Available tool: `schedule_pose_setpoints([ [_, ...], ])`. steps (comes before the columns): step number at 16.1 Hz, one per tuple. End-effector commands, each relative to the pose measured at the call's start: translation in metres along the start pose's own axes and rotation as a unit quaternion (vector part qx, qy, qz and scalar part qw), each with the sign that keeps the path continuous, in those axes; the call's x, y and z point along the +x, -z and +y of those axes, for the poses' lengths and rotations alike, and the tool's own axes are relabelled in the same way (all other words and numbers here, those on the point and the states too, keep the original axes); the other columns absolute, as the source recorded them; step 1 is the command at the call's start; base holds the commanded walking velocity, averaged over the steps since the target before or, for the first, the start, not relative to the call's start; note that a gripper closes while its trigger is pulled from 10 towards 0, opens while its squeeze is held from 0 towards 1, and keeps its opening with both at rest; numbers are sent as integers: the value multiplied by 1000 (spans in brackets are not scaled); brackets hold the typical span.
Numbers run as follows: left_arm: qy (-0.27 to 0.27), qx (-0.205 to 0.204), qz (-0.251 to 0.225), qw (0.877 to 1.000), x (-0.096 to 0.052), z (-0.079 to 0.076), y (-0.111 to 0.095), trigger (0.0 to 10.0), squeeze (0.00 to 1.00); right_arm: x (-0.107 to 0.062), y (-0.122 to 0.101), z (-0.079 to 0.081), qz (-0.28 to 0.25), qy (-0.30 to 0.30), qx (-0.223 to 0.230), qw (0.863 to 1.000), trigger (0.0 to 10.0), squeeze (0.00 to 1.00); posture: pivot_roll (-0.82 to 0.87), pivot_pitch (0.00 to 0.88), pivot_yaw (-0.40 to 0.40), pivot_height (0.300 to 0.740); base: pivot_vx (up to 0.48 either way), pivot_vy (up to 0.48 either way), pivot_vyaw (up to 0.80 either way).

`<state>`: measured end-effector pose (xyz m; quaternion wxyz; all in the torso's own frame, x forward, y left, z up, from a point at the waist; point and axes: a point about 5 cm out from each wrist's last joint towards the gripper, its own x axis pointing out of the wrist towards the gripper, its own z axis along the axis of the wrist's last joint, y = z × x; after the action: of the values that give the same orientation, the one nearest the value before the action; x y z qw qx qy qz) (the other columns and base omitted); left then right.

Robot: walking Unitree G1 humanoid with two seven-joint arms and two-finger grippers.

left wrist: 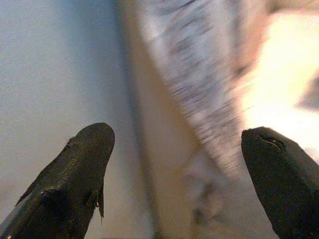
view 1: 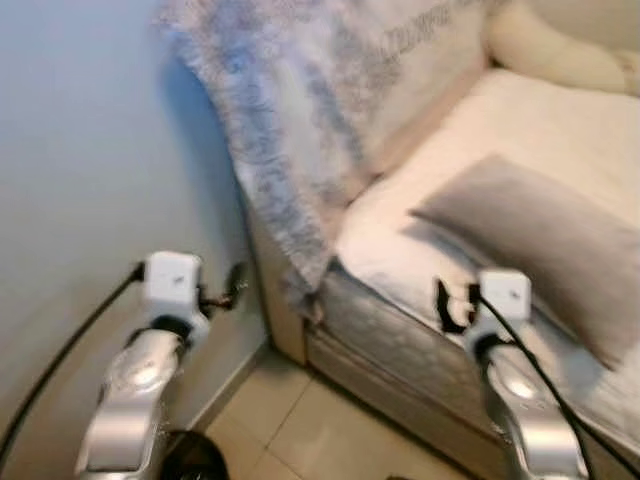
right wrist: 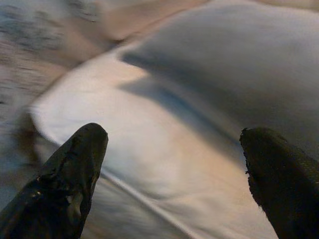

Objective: Clean up the room

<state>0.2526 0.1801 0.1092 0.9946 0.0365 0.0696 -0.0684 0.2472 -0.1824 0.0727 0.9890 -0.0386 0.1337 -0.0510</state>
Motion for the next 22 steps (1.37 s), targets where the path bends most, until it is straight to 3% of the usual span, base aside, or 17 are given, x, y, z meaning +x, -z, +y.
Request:
schedule_pose_setpoints([
  [1,-10,6,-5,1000,-1,7,-2,10000,0,1,-7,6,-16,-5,0,1000,10000,0,56,0,30,740,330,0,-781],
  [12,-7,6,-11,1000,0,10,-5,10000,0,7,-10,10,-27,-13,1,1000,10000,0,71,0,29,740,391,0,-780],
  [22,-12,6,-8,1000,-7,11,-3,10000,0,9,-14,12,-38,-53,-5,998,10000,0,83,0,19,740,387,0,0],
])
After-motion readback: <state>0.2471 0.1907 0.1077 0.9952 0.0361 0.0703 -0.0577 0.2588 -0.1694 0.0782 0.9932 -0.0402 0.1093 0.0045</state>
